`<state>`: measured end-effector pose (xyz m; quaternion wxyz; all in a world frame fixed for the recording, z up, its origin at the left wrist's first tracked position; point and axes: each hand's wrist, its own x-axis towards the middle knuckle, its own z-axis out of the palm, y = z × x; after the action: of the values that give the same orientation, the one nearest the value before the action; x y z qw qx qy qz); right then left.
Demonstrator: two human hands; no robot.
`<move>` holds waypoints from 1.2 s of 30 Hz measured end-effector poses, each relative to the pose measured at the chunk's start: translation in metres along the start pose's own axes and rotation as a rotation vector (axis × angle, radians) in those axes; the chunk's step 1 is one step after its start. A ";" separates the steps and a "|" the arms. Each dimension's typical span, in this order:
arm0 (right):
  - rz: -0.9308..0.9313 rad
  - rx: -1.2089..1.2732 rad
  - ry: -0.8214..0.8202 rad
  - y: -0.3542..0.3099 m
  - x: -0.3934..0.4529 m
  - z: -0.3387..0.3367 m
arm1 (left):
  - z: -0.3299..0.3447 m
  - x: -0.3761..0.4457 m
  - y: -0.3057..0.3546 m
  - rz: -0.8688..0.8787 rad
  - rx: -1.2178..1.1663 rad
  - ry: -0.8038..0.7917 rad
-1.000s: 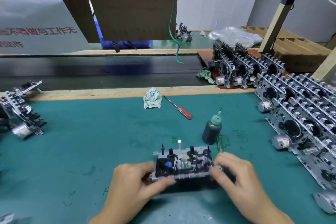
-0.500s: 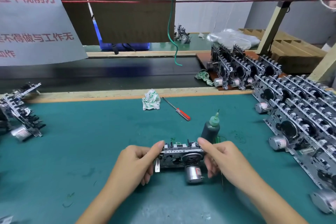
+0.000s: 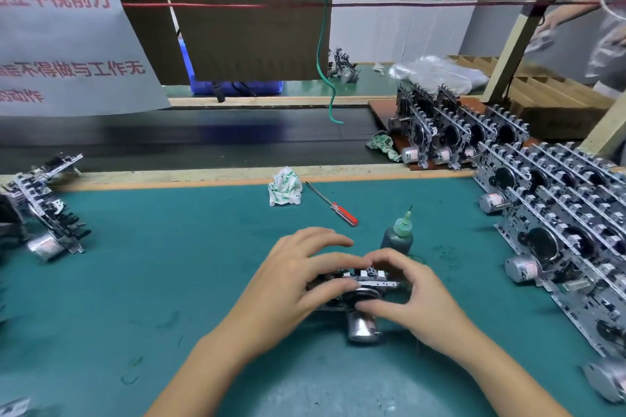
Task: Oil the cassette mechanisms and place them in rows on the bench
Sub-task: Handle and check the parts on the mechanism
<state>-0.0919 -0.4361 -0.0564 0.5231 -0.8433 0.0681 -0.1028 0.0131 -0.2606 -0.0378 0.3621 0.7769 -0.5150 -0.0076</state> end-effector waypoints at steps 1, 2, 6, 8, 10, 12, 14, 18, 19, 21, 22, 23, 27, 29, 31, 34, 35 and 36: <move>0.004 0.028 -0.002 0.000 0.000 0.000 | 0.002 0.001 -0.001 0.006 -0.005 -0.001; 0.009 0.046 -0.001 0.000 0.000 0.001 | 0.004 0.001 -0.003 0.010 -0.009 0.010; 0.023 0.080 0.011 0.000 0.000 0.003 | 0.007 0.002 -0.006 -0.023 -0.080 0.029; 0.023 0.090 0.012 0.001 0.000 0.003 | 0.007 0.003 -0.007 -0.033 -0.136 0.009; 0.019 0.102 0.012 0.000 0.001 0.003 | 0.007 0.003 -0.008 -0.022 -0.160 -0.010; 0.008 0.139 0.016 0.001 0.000 0.004 | 0.008 0.004 -0.008 -0.025 -0.163 -0.014; -0.008 0.169 0.010 0.001 0.000 0.004 | 0.008 0.003 -0.008 -0.046 -0.155 -0.010; -0.034 0.102 0.021 0.001 -0.003 0.007 | 0.008 0.003 -0.005 -0.060 -0.148 -0.007; -0.061 0.011 0.077 0.001 -0.006 0.009 | 0.007 0.003 -0.005 -0.055 -0.148 -0.004; -0.181 -0.209 0.248 0.000 -0.011 0.010 | 0.008 0.004 -0.005 -0.042 -0.136 -0.001; -0.285 -0.322 0.333 -0.001 -0.013 0.010 | 0.008 0.003 -0.005 -0.037 -0.131 0.004; -0.405 -0.439 0.408 0.000 -0.015 0.009 | 0.009 0.003 -0.006 -0.036 -0.131 0.014; -0.628 -0.625 0.541 0.002 -0.017 0.008 | 0.011 0.002 -0.008 -0.034 -0.142 0.052; -0.619 -0.631 0.525 0.000 -0.015 0.005 | 0.010 0.002 -0.009 -0.029 -0.138 0.050; -0.601 -0.652 0.490 0.000 -0.015 0.003 | 0.011 0.002 -0.010 -0.026 -0.138 0.048; -0.578 -0.621 0.457 0.000 -0.017 0.001 | 0.011 0.002 -0.009 -0.025 -0.136 0.049; -0.576 -0.620 0.450 0.000 -0.018 0.000 | 0.011 0.002 -0.009 -0.025 -0.129 0.049; -0.569 -0.631 0.439 -0.001 -0.017 0.000 | 0.010 0.002 -0.009 -0.025 -0.121 0.048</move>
<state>-0.1089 -0.4320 -0.0573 0.1661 -0.9044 -0.0287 -0.3919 0.0169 -0.2662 -0.0497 0.4205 0.7598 -0.4952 -0.0244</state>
